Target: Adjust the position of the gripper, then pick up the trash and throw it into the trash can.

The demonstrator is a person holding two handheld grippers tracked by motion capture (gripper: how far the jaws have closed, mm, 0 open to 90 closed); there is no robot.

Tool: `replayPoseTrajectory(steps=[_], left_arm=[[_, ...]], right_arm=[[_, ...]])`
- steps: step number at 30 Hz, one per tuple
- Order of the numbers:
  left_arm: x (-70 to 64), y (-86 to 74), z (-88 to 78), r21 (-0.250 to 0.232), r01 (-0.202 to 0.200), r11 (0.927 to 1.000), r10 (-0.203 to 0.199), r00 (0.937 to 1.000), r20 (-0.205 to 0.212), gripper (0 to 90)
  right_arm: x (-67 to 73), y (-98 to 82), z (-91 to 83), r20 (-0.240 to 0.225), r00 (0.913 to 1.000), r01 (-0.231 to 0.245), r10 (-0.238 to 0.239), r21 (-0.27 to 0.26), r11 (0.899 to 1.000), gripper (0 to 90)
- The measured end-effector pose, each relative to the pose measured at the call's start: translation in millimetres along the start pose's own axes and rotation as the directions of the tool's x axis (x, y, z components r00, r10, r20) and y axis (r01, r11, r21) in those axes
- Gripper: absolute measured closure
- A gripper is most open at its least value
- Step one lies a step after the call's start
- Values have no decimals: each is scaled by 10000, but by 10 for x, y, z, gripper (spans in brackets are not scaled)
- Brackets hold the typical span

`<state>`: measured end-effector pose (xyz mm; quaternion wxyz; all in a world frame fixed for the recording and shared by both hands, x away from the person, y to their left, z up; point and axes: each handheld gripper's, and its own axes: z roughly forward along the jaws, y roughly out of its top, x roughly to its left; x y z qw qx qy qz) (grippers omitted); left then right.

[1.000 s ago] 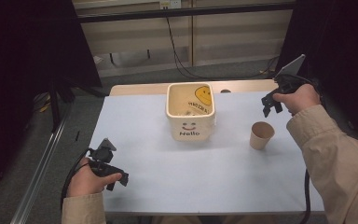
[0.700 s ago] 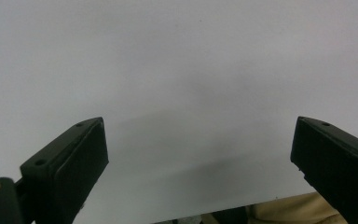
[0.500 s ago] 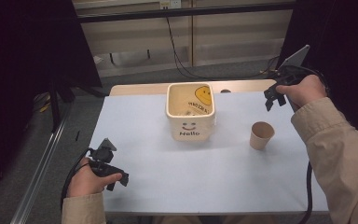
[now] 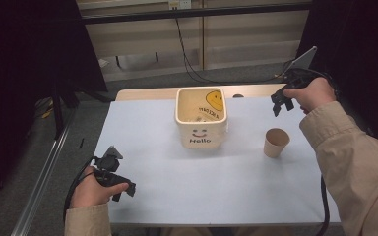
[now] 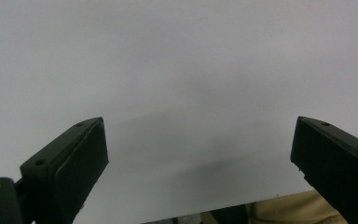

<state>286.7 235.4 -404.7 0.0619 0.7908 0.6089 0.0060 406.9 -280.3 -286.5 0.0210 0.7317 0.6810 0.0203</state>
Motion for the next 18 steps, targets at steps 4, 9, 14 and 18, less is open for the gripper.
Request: replayPoseTrajectory(steps=[4,9,14,18], left_arm=[[10,5,6,36,-110,9999,110,9999,-76,37],[13,3,1,0,-12,10000,12,10000,3,37],[22,4,-10,66,-91,9999,91,10000,-4,36],[21,-6,-9,-26,-35,10000,35,10000,-10,36]], right_arm=[[63,10,22,-60,10000,67,-67,2,10000,80],[62,22,34,-84,10000,19,-19,-21,10000,77],[87,21,55,21,10000,72,-72,9,10000,77],[122,24,85,101,9999,67,-67,-14,10000,75]])
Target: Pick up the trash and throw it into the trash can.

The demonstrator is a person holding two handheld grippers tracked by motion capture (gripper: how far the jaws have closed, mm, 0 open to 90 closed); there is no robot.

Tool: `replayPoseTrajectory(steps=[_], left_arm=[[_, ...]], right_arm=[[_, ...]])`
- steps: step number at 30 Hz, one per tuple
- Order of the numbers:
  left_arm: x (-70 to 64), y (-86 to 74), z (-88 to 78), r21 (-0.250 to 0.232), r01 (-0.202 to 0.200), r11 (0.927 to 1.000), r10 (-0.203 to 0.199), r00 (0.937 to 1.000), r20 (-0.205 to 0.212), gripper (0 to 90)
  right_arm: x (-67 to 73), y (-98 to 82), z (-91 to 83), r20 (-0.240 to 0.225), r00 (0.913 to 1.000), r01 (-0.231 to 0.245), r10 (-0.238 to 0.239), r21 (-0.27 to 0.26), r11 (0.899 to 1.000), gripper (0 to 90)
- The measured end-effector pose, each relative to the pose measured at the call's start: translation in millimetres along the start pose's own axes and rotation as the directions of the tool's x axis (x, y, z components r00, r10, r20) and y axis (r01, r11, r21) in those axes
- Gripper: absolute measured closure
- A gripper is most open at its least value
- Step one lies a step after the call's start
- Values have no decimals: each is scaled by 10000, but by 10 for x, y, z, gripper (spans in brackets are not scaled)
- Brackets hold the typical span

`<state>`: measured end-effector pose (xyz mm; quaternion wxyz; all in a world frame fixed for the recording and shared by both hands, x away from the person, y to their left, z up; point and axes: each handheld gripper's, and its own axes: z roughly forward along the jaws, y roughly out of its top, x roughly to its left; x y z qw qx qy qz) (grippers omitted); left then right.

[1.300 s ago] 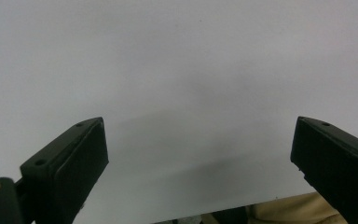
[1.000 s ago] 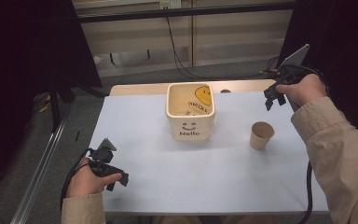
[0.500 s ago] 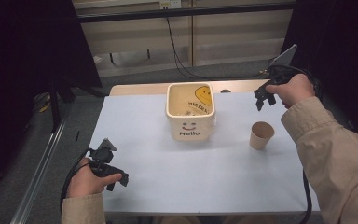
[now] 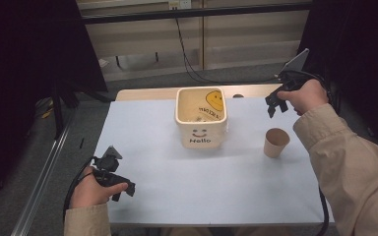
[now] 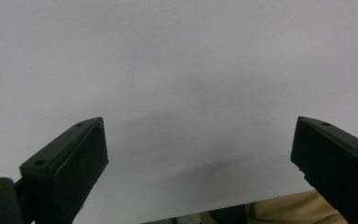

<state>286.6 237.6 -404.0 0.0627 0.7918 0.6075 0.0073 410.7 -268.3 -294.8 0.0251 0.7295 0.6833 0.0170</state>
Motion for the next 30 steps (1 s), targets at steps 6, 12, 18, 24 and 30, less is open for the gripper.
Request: replayPoseTrajectory(steps=[6,12,18,24,30], left_arm=[[-4,-2,-8,-16,21,10000,-21,10000,31,36],[2,1,-22,-16,-67,10000,67,10000,11,35],[-2,-5,-17,-142,14,9999,-13,10000,38,35],[-2,-10,-34,-73,19,10000,-18,10000,72,35],[-6,-16,-37,-110,-4,9999,5,10000,79,35]], right_arm=[[26,-4,123,-52,9999,87,-87,67,9999,76],[15,-25,311,-75,10000,38,-37,193,9998,75],[-8,-50,492,-38,9999,-160,161,217,9996,77],[-13,-77,627,-65,9996,-289,291,280,9992,78],[-2,-95,726,-34,9999,-153,154,253,9996,78]])
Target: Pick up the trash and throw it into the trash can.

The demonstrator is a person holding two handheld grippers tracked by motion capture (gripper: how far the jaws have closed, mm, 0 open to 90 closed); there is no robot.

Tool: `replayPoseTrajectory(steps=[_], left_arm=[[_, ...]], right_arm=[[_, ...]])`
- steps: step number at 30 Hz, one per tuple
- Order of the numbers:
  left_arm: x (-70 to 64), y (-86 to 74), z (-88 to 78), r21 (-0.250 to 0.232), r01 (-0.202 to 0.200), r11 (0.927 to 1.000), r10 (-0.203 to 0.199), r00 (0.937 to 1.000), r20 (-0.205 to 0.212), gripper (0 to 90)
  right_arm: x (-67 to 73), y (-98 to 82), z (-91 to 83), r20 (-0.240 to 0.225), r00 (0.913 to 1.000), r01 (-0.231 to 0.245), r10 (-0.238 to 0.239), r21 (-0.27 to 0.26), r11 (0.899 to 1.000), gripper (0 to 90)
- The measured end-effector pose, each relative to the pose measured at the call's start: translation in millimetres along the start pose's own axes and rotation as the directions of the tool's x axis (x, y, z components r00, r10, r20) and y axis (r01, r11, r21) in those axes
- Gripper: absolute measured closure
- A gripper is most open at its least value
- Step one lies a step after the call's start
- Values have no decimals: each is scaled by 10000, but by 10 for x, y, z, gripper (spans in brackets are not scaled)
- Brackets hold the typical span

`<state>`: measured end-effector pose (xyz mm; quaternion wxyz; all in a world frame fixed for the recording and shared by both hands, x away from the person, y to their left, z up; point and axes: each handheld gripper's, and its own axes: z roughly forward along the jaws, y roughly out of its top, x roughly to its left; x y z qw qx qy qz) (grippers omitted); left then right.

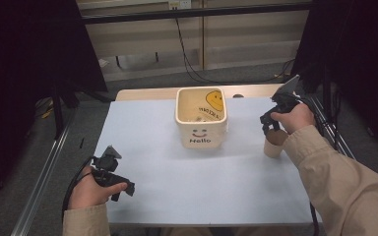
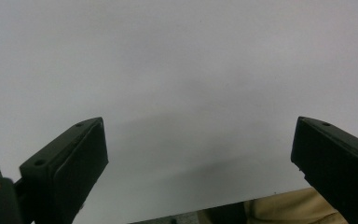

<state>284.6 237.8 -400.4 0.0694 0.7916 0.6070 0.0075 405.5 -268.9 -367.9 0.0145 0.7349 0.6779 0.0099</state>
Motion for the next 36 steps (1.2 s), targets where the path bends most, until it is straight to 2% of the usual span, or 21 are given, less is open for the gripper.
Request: replayPoseTrajectory(steps=[2,3,5,6,7,8,12,17,20,22,24,27,28,30,34,36], left_arm=[[-3,0,-2,-24,46,10000,-45,10000,57,35],[11,3,-7,9,-119,9999,119,9999,-59,35],[15,3,-6,13,-87,10000,87,10000,-11,35],[10,0,-2,-11,-14,10000,14,10000,-11,35],[13,1,-3,-9,-18,10000,18,10000,4,35],[2,-2,0,-51,148,9999,-147,9998,94,35],[19,1,-13,63,6,10000,-7,10000,98,35],[22,6,-11,67,-14,10000,14,10000,70,35],[8,5,-6,-43,92,9999,-92,9999,47,35],[5,5,-7,-49,103,9999,-103,9999,56,35],[1,6,-4,-44,124,9999,-124,9999,69,35],[4,11,1,-41,14,10000,-14,10000,43,35],[5,17,-6,86,-74,9999,74,10000,21,35],[3,17,-3,50,-50,10000,50,10000,52,35],[1,21,-5,49,-177,9998,177,9998,-16,35],[-15,21,2,1,-50,10000,50,10000,39,35]], right_arm=[[5,1,11,25,10000,3,-3,89,10000,78],[7,1,26,50,10000,2,-3,98,10000,78],[25,-3,67,-14,9998,-176,176,85,9998,79],[34,-4,77,-42,9997,-256,257,155,9996,80],[26,-7,101,-51,9999,-144,144,103,9998,81],[30,-6,113,0,9999,-104,104,153,9998,81],[44,-16,171,-48,9997,-224,225,115,9997,83],[61,-32,231,5,9998,-177,177,111,9998,125],[64,-42,251,246,9997,-50,45,208,9998,165],[79,-49,251,290,9994,-182,175,266,9995,186],[65,-49,231,326,9995,-49,44,157,9999,198],[46,-57,170,119,9996,-245,242,238,9994,208],[25,-62,122,109,9999,-112,109,260,9996,209],[23,-68,91,178,9998,-27,22,259,9997,209],[9,-64,-102,11,10000,-7,6,283,9996,214],[13,-57,-215,35,9999,137,-138,217,9997,216]])
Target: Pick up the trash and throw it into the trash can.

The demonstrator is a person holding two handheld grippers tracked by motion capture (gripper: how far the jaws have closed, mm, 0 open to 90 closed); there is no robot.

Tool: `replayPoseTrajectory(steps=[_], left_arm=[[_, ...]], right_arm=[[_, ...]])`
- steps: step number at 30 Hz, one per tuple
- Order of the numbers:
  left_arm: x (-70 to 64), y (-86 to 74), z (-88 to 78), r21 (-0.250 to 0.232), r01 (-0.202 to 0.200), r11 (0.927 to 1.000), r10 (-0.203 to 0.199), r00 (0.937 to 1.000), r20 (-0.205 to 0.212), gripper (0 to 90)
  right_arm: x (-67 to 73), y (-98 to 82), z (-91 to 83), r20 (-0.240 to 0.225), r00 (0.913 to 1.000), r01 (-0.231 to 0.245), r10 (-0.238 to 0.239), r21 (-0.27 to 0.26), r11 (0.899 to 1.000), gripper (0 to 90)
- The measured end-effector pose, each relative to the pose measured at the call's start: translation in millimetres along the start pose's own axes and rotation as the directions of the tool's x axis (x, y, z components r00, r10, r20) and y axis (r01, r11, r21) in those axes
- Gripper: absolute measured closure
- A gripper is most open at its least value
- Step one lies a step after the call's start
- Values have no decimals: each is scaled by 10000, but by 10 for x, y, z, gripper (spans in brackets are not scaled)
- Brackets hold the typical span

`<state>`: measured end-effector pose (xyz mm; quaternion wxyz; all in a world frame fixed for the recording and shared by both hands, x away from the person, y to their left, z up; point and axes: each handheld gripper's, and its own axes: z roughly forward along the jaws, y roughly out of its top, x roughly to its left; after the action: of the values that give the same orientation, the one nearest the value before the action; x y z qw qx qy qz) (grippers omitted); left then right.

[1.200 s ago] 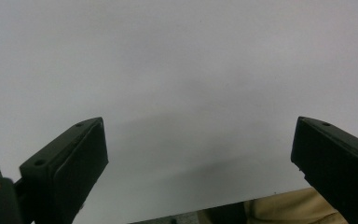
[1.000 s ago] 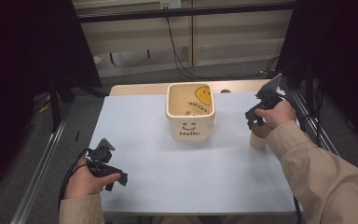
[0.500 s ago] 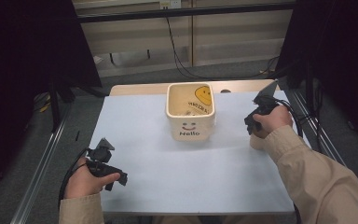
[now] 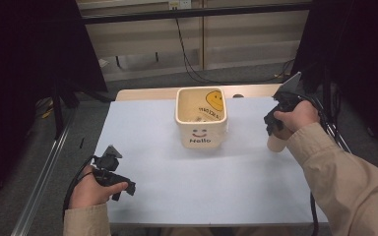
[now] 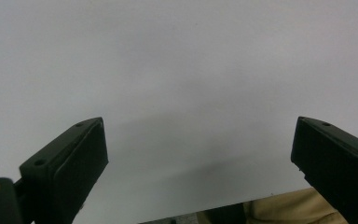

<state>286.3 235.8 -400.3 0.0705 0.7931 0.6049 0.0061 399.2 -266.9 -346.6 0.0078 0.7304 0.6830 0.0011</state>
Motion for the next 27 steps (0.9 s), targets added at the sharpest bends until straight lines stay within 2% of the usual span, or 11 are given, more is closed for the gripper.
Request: replayPoseTrajectory(steps=[1,4,5,7,8,9,10,15,27], left_arm=[[-11,-1,6,-38,115,9999,-115,9999,56,35],[-8,3,2,-24,35,10000,-35,10000,46,35],[-8,3,2,-22,30,10000,-30,10000,51,35],[-8,1,2,-23,75,10000,-75,9999,84,35],[5,4,-2,-10,-88,10000,88,10000,3,35],[6,5,-4,-21,-36,10000,36,10000,-4,35],[6,3,-5,-43,10,10000,-10,10000,35,35],[18,4,-12,38,-170,9998,170,9998,36,35],[22,-6,-22,-51,-82,10000,82,9999,128,35]], right_arm=[[4,2,-39,-36,10000,42,-42,15,10000,216],[32,26,-275,-130,9998,156,-155,88,9998,218],[32,26,-275,-130,9998,156,-155,88,9998,218],[60,41,-419,-92,9995,292,-291,46,9996,219],[60,41,-419,-92,9995,292,-291,46,9996,219],[73,48,-470,-78,9994,347,-346,58,9994,220],[103,67,-582,-6,9991,425,-425,123,9990,220],[156,96,-726,-93,9986,531,-530,118,9985,220],[371,206,-1122,78,9957,923,-924,78,9957,221]])
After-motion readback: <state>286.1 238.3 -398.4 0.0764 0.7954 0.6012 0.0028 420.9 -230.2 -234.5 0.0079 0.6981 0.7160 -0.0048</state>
